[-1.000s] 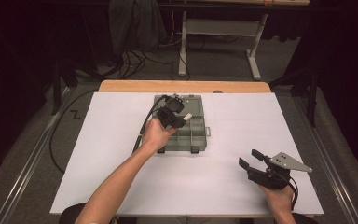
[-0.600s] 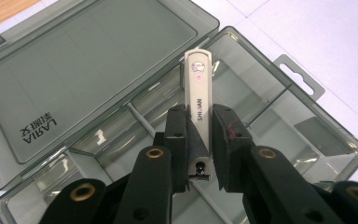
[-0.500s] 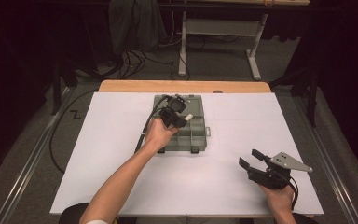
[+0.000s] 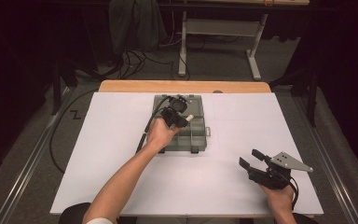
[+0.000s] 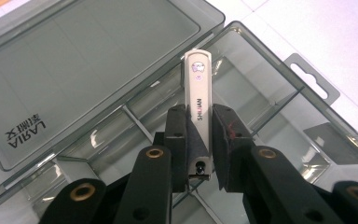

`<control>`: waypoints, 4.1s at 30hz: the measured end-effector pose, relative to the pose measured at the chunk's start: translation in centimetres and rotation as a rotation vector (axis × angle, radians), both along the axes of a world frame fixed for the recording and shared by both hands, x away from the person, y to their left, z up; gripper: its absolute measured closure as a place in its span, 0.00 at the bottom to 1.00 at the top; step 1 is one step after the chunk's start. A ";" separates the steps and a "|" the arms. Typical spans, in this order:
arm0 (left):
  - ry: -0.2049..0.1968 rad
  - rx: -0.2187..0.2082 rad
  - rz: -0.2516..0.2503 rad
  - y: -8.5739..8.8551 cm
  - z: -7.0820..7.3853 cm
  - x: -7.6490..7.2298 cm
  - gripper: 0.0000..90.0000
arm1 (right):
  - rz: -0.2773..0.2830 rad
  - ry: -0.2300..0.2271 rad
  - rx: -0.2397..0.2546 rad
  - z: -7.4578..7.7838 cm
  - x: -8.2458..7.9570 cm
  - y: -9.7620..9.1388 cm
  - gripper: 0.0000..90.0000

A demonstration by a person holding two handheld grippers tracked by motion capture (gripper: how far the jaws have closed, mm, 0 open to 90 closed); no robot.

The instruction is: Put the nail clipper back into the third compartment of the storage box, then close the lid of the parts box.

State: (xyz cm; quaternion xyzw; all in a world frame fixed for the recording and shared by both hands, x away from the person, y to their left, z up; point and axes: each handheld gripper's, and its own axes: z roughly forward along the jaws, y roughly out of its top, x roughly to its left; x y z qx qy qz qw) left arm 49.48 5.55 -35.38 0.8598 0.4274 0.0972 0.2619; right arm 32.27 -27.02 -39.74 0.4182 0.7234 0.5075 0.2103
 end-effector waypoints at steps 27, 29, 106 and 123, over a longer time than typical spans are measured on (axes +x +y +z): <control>0.000 0.021 0.004 0.1 -0.3 -0.1 0.79 | 0.000 -0.005 0.002 0.0 0.0 0.0 0.40; -0.001 0.027 0.001 0.2 -0.2 -0.2 0.78 | 0.002 -0.007 0.000 0.0 0.0 0.0 0.40; -0.081 -0.029 0.092 7.6 2.2 -4.2 0.53 | -0.014 0.014 0.011 -0.1 0.1 0.2 0.40; -0.097 -0.030 0.107 8.8 2.1 -4.9 0.52 | 0.004 0.024 0.029 -0.2 0.1 0.1 0.43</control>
